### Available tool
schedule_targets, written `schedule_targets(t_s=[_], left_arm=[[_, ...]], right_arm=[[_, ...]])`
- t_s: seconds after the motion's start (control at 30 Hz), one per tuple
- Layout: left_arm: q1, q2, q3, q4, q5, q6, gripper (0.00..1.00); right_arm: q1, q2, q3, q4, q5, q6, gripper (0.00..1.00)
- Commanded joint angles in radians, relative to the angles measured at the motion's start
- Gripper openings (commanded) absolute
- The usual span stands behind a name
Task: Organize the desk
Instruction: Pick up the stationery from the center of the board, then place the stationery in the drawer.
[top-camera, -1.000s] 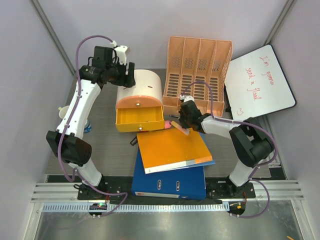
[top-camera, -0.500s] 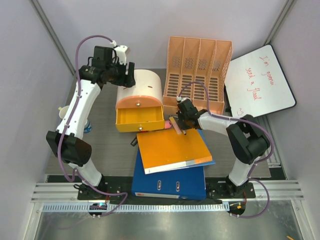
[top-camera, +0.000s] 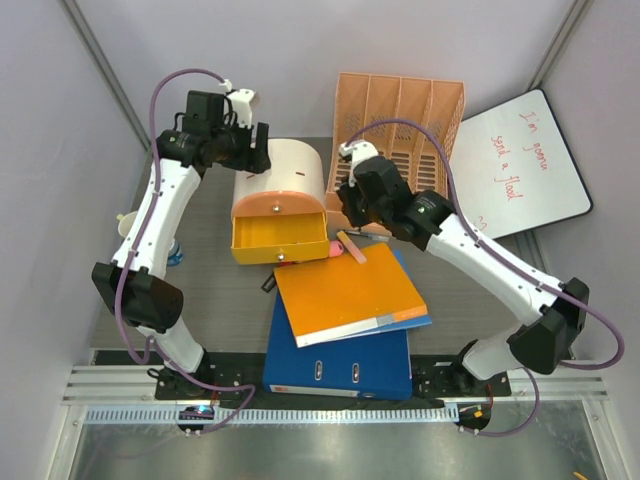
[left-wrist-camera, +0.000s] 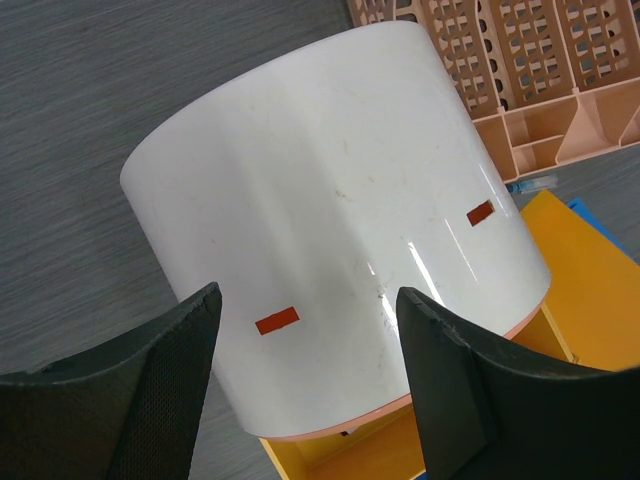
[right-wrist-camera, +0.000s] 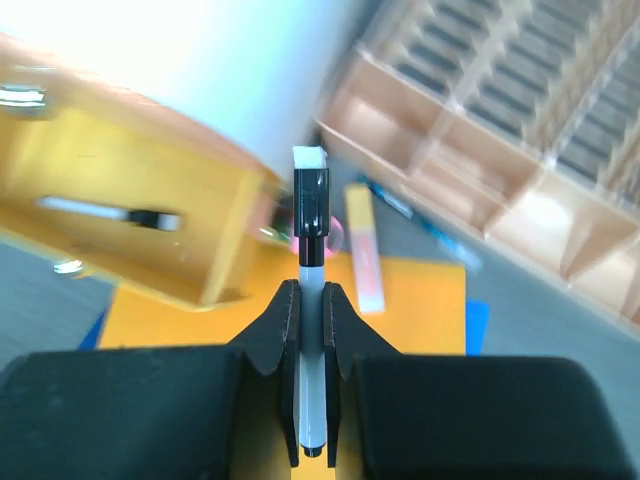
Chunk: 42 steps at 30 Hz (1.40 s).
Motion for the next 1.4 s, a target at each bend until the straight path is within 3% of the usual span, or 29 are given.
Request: schedule_targets(t_s=[0.0, 0.23, 0.63, 0.87, 0.97, 1.1, 1.37], left_arm=[[-0.004, -0.04, 0.036, 0.01, 0.013, -0.008, 0.71], [-0.005, -0.043, 0.022, 0.004, 0.01, -0.008, 0.71], [-0.004, -0.053, 0.008, 0.01, 0.006, -0.002, 0.71], [-0.005, -0.054, 0.004, 0.013, 0.003, -0.001, 0.71], [-0.004, -0.057, 0.002, 0.013, 0.003, 0.001, 0.71], [-0.004, -0.06, -0.001, 0.015, 0.003, 0.002, 0.71], [-0.005, -0.056, -0.001, 0.019, 0.006, -0.004, 0.71]], right_arm=[[0.149, -0.001, 0.1, -0.011, 0.015, -0.235, 0.01], [0.254, 0.07, 0.189, 0.057, -0.065, -0.497, 0.01], [0.436, 0.218, 0.18, 0.139, 0.16, -1.014, 0.01], [0.441, 0.298, 0.191, 0.26, 0.18, -1.09, 0.02], [0.43, 0.317, 0.202, 0.284, 0.173, -1.079, 0.09], [0.404, 0.335, 0.22, 0.285, 0.164, -1.028, 0.31], [0.357, 0.216, 0.164, 0.328, 0.19, -0.886, 0.46]])
